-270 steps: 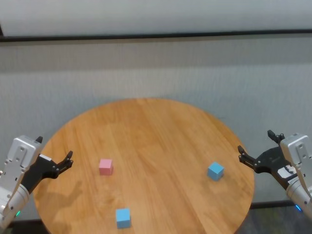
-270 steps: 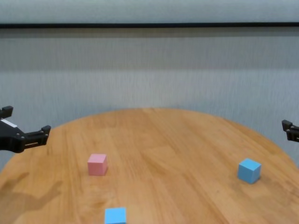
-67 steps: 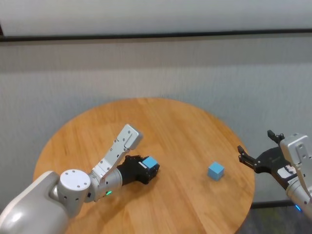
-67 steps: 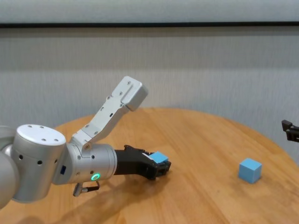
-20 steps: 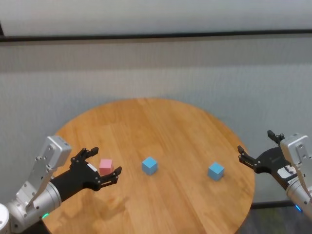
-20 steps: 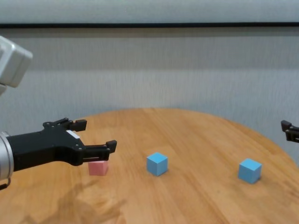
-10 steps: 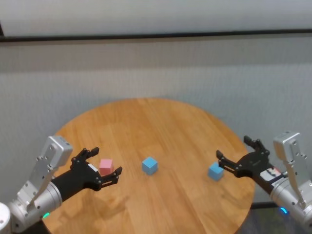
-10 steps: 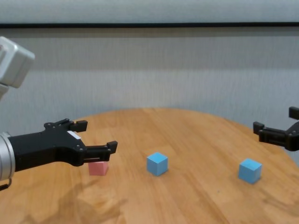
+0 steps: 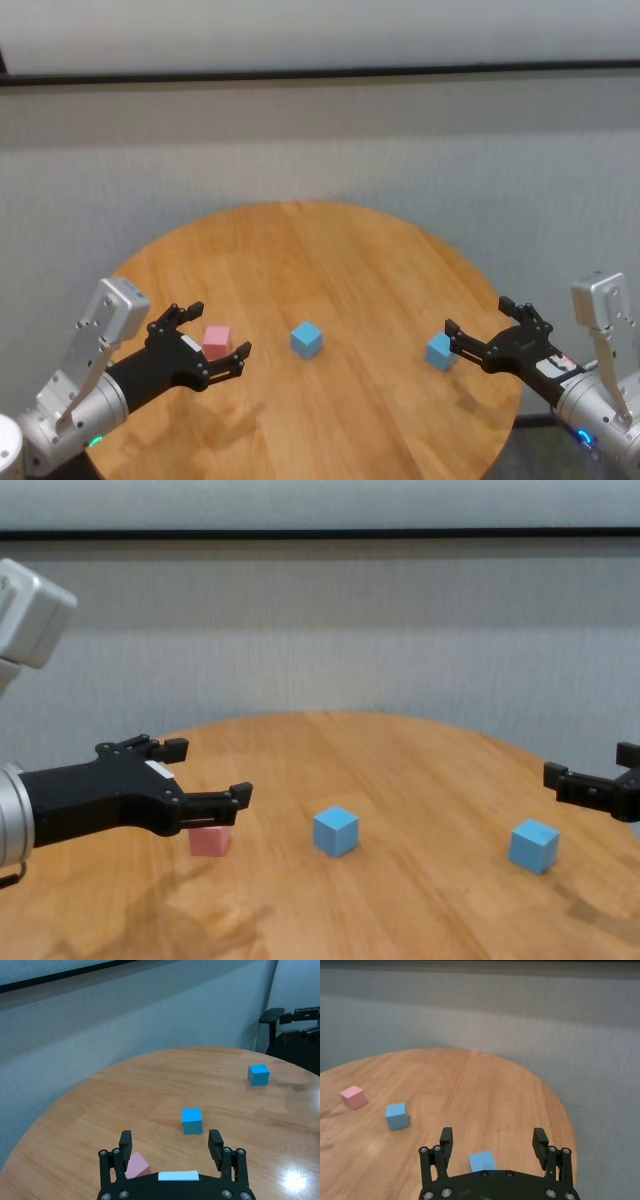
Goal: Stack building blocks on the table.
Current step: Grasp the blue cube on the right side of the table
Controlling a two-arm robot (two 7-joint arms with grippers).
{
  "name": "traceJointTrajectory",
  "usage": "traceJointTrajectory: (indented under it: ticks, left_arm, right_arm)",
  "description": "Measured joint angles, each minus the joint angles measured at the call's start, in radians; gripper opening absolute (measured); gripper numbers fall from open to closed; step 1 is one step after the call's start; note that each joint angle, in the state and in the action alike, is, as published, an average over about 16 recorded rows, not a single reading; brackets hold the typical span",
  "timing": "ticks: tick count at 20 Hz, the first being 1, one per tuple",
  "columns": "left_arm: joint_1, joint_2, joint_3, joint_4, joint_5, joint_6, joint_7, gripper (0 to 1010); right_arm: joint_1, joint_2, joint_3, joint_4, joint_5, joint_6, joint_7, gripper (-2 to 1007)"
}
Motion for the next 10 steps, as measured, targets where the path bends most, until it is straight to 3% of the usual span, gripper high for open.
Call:
traceJointTrajectory:
  ticks: [10]
  left_arm:
    - [-0.001,-0.001,0.001,0.001,0.001,0.001,0.000,1002]
  right_arm:
    - [0.017,-0.009,0.006,0.039,0.006,0.038,0.068,1005]
